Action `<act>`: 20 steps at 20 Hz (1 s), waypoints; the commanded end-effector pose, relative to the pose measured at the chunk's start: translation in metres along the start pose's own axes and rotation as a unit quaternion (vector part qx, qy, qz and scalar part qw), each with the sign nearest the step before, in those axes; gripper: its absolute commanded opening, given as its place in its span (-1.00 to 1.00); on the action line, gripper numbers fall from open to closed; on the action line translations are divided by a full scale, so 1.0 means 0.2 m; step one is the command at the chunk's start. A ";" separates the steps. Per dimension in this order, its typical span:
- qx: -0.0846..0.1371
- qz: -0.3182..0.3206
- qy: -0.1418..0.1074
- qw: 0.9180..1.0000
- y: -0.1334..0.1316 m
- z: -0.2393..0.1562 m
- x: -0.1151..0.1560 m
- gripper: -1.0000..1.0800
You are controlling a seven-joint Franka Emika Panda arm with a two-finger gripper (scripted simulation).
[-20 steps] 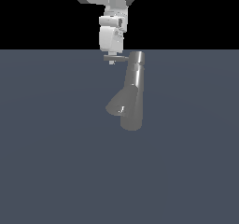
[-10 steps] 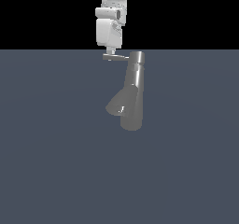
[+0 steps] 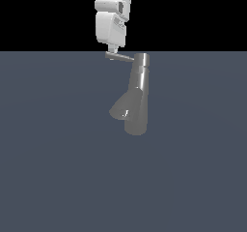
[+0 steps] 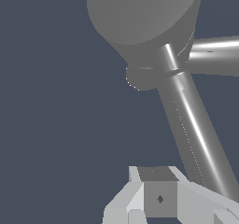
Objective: Turn on the faucet by rotating a designated handle.
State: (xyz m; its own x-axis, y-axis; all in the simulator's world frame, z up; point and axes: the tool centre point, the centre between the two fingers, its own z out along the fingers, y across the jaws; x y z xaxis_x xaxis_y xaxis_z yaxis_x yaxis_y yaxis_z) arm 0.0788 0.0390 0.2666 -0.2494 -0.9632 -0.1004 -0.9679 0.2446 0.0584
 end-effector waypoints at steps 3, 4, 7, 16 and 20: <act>-0.008 -0.003 0.001 1.000 0.09 0.00 -0.02 -1.00; -0.008 -0.003 0.001 1.000 0.11 0.00 -0.02 -1.00; -0.008 -0.003 0.001 1.000 0.15 -0.02 -0.03 -1.00; -0.002 0.003 0.001 1.000 0.19 -0.08 0.09 -1.00; -0.003 0.002 0.001 1.000 0.25 -0.10 0.12 -1.00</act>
State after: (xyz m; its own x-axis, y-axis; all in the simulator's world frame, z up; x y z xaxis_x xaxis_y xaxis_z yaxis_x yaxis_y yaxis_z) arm 0.0329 0.0280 0.2862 -0.2520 -0.9626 -0.0998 -0.9673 0.2473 0.0570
